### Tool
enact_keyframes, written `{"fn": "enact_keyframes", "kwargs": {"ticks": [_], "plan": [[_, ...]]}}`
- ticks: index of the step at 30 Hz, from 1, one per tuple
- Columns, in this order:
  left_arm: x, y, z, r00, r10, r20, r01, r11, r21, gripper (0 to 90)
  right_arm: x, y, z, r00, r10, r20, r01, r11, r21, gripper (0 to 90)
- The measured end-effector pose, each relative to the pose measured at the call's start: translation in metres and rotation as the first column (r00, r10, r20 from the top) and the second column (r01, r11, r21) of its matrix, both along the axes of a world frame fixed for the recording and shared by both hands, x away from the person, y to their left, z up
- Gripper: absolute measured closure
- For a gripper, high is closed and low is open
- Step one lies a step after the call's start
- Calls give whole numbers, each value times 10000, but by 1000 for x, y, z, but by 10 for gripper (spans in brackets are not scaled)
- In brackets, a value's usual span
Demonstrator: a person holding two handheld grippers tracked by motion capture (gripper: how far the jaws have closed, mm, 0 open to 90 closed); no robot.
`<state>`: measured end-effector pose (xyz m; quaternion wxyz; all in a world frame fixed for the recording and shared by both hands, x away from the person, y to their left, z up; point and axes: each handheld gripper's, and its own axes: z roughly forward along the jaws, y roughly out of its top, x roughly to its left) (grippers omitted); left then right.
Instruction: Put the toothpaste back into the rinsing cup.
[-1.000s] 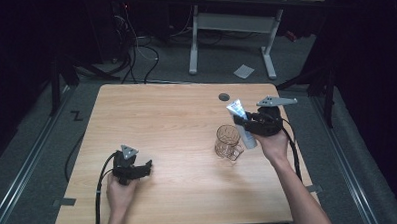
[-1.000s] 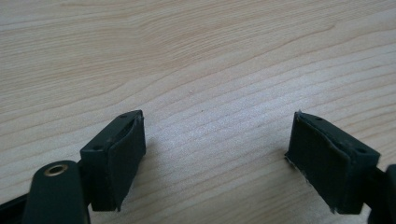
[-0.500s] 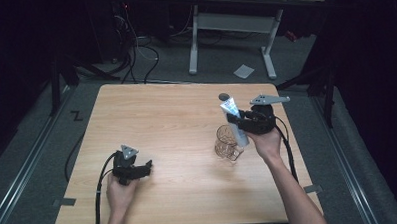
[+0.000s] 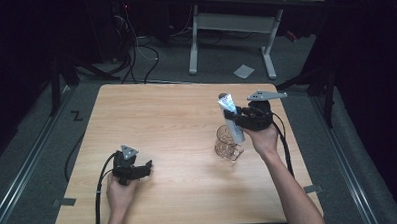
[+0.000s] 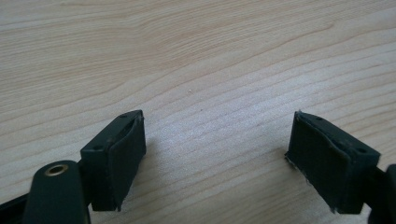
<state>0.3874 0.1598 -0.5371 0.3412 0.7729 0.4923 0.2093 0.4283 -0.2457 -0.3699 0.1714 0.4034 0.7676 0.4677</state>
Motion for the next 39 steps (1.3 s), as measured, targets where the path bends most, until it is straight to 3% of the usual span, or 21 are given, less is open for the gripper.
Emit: {"fn": "enact_keyframes", "kwargs": {"ticks": [19,34,39], "plan": [[1,0,0,10000,-1,0,1,10000,-16,197,15,21,-9,10000,76,-52,-78,9991,-414,643],[1,0,0,10000,-3,-1,3,10000,-21,197,21,26,-18,10000,38,-89,-44,9982,-593,641],[1,0,0,10000,-4,-2,4,10000,-20,197,21,29,-21,10000,31,52,-26,9949,-1013,639]]}}
